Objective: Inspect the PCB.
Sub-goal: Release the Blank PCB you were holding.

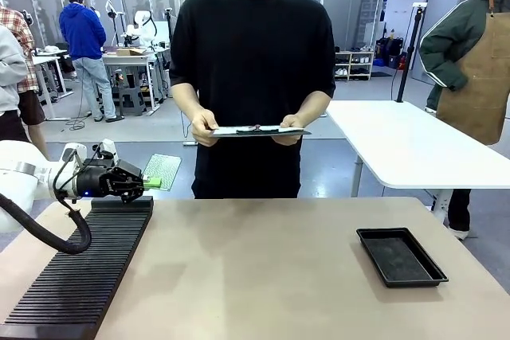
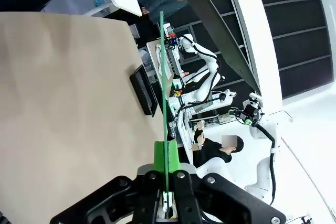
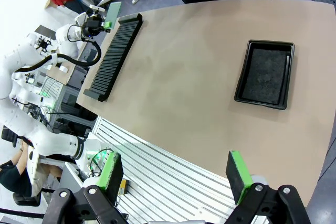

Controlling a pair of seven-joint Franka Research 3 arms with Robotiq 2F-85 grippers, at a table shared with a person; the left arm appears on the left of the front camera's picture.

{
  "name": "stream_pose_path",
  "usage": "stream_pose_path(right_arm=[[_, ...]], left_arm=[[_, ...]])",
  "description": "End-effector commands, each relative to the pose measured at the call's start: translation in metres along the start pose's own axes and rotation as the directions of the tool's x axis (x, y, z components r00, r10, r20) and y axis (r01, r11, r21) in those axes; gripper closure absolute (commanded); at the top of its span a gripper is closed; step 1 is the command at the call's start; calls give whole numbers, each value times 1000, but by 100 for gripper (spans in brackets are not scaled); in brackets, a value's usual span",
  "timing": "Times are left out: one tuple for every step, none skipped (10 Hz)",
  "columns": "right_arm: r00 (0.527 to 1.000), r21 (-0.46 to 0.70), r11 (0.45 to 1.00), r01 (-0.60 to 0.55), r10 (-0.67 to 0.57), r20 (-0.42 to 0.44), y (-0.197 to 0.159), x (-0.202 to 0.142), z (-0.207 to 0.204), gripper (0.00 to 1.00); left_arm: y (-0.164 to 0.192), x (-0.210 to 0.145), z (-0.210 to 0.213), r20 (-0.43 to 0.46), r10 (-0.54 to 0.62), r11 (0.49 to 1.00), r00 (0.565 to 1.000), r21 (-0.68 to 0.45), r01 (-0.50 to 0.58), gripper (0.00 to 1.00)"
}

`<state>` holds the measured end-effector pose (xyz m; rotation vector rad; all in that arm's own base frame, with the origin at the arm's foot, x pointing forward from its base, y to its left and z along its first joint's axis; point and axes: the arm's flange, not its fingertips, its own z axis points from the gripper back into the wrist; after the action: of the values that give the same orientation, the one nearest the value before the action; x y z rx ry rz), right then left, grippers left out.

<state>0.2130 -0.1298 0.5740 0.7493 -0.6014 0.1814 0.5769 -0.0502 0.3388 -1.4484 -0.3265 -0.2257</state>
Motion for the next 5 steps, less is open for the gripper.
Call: stream_pose_path(right_arm=[[1000, 9, 1000, -11, 11, 7, 1, -1, 1, 0], [1000, 9, 1000, -11, 11, 7, 1, -1, 1, 0], [1000, 9, 1000, -11, 11, 7, 1, -1, 1, 0], [1000, 9, 1000, -11, 11, 7, 1, -1, 1, 0], [1000, 9, 1000, -11, 11, 7, 1, -1, 1, 0]], left_arm=[[-2, 0, -2, 23, -3, 1000, 1000, -3, 3, 100], [-2, 0, -2, 23, -3, 1000, 1000, -3, 3, 100], [-2, 0, -2, 23, -3, 1000, 1000, -3, 3, 100], [-2, 0, -2, 23, -3, 1000, 1000, -3, 3, 100], [-2, 0, -2, 23, -3, 1000, 1000, -3, 3, 100]])
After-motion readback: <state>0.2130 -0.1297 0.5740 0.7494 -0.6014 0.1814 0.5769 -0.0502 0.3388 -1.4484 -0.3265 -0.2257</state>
